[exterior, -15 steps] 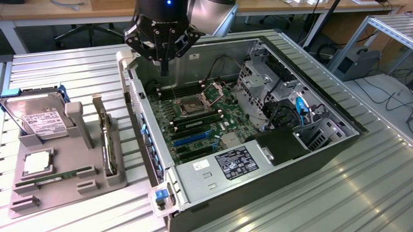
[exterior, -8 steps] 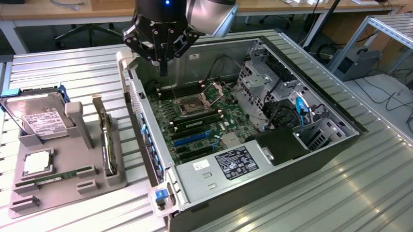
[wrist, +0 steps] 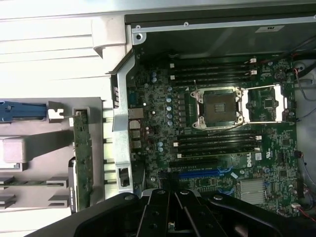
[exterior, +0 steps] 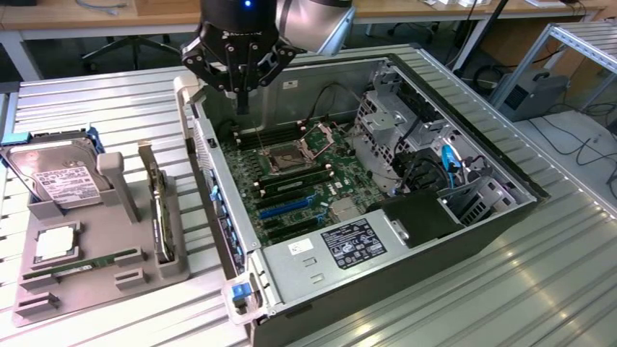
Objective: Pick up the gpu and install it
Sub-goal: 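Reach for the gpu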
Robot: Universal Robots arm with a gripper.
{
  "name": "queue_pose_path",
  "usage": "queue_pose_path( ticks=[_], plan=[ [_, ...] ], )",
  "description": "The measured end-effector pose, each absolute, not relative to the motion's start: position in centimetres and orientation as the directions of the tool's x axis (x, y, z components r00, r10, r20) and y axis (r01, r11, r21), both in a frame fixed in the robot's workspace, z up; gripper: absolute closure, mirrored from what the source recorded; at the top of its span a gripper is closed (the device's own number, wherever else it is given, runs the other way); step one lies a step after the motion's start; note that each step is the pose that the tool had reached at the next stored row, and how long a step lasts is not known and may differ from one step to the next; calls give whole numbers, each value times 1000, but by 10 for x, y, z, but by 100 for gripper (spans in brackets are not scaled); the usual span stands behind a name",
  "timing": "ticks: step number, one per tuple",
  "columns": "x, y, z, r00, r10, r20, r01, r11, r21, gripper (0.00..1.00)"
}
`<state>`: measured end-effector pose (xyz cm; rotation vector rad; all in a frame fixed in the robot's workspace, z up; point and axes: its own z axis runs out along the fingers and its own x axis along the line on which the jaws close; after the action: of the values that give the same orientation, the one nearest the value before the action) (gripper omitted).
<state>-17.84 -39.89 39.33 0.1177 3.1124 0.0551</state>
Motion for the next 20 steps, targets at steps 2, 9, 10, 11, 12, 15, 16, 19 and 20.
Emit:
queue_pose_path(
  ticks=[2,9,10,11,12,15,16,19,20],
  plan=[
    [-179,-399,393,-997,76,-25,75,997,36,89],
    [-182,-399,393,-997,76,-25,75,997,36,89],
    [-182,-399,393,-997,76,-25,75,997,36,89],
    [-183,-399,393,-997,76,-25,75,997,36,89],
    [-183,-399,393,-997,76,-25,75,997,36,89],
    [-185,-399,393,-997,76,-25,75,997,36,89],
    [-185,-399,393,-997,76,-25,75,997,36,89],
    [-188,-399,393,-997,76,-25,75,997,36,89],
    [-188,-399,393,-997,76,-25,75,997,36,89]
  ],
)
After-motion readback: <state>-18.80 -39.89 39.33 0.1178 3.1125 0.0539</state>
